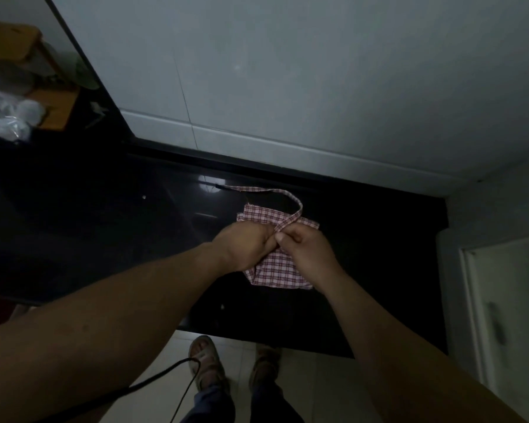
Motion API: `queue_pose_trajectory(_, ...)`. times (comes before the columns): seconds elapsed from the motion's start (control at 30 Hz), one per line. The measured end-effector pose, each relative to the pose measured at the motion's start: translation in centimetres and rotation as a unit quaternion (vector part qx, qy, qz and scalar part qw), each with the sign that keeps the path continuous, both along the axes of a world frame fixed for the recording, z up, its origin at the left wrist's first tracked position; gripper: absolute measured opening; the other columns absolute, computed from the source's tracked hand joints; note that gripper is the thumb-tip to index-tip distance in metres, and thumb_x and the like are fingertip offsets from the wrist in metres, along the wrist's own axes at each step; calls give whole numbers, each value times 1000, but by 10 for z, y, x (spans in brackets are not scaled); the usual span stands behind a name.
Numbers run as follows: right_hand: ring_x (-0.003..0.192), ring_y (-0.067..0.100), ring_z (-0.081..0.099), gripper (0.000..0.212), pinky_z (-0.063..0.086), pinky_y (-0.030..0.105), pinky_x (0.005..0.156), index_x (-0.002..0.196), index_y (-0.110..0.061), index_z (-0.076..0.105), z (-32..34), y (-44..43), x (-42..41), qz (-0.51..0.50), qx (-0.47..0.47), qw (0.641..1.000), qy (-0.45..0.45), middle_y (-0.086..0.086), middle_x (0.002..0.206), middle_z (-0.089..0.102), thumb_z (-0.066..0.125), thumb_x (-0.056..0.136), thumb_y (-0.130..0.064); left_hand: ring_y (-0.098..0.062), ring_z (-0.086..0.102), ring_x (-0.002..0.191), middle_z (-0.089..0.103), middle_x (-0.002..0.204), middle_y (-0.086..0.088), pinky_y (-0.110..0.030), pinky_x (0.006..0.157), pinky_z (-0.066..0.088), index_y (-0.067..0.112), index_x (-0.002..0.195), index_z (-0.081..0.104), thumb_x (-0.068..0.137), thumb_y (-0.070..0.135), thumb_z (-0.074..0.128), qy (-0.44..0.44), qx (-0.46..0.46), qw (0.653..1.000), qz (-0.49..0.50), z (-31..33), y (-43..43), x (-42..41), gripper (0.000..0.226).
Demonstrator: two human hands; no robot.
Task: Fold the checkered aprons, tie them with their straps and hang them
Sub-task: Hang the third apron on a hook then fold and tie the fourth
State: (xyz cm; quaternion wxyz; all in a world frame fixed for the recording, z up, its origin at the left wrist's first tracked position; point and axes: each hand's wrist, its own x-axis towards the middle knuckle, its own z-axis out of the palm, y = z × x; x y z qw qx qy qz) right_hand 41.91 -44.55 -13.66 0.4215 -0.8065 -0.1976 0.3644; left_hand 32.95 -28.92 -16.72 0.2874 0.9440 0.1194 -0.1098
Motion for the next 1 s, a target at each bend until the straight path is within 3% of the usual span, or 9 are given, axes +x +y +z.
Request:
queue_pose_trajectory(0.17,84,11,71,16,54,29,80,85,-19,78,1,6,-5,-31,19,999,13,-3,86,77,69,98,-19,-22,63,77,69,87,-1,-35,69,49,21,91,57,106,43,44,-32,7,999,10,-3,-3,-4,30)
queue_pose_trajectory(0.27,82,13,70,18,53,29,77,85,-14,78,4,8,-8,-37,12,999,26,3,86,77,68,98,-21,-24,62,75,69,87,-5,-32,64,40,22,88,49,105,38,47,-57,17,998,23,-4,-6,-7,24)
queue_pose_trajectory(0.37,89,22,71,16,55,36,82,87,-12,76,2,8,-8,-32,4,999,32,6,90,76,67,99,-20,-27,60,81,67,90,-8,-35,71,41,21,90,47,106,35,47,-70,25,997,21,-7,-9,-10,21)
queue_pose_trajectory(0.57,76,17,62,19,54,42,77,90,-9,66,-4,21,-17,-114,27,993,22,14,91,71,60,103,-22,-16,47,83,62,98,-2,-32,76,35,20,98,50,109,31,46,-125,-13,992,14,-7,-9,-29,16)
queue_pose_trajectory(0.67,80,22,67,18,56,43,78,89,-16,61,-6,23,-27,-117,36,992,-1,7,87,71,55,105,-23,-14,48,86,61,99,0,-29,78,38,17,99,54,107,25,49,-129,-40,991,21,-3,-8,-41,13)
queue_pose_trajectory(0.73,82,19,70,19,58,44,82,87,-22,64,-11,25,-30,-93,27,995,-10,-2,82,73,56,104,-24,-11,53,82,61,93,3,-28,75,44,17,94,55,106,23,51,-104,-101,987,73,2,-5,-46,14)
queue_pose_trajectory(0.83,73,15,69,19,59,45,74,84,-28,68,-14,28,-30,-2,-29,998,-63,-7,75,72,58,98,-35,-3,51,64,58,74,7,-25,62,45,20,79,53,105,23,57,-84,-230,951,191,20,9,-37,27)
queue_pose_trajectory(0.93,63,14,63,22,56,42,65,80,-24,68,-20,26,-33,65,-36,995,-73,-7,67,69,61,92,-42,-7,51,63,59,70,2,-29,62,44,17,71,55,102,22,64,-102,-202,953,199,45,23,-11,32)
queue_pose_trajectory(1.0,73,10,69,25,59,37,74,85,-21,74,-21,25,-35,73,-23,996,-52,-9,76,74,65,92,-43,-7,53,62,64,70,-2,-30,63,46,15,69,60,99,25,68,-76,-175,968,161,53,24,8,33)
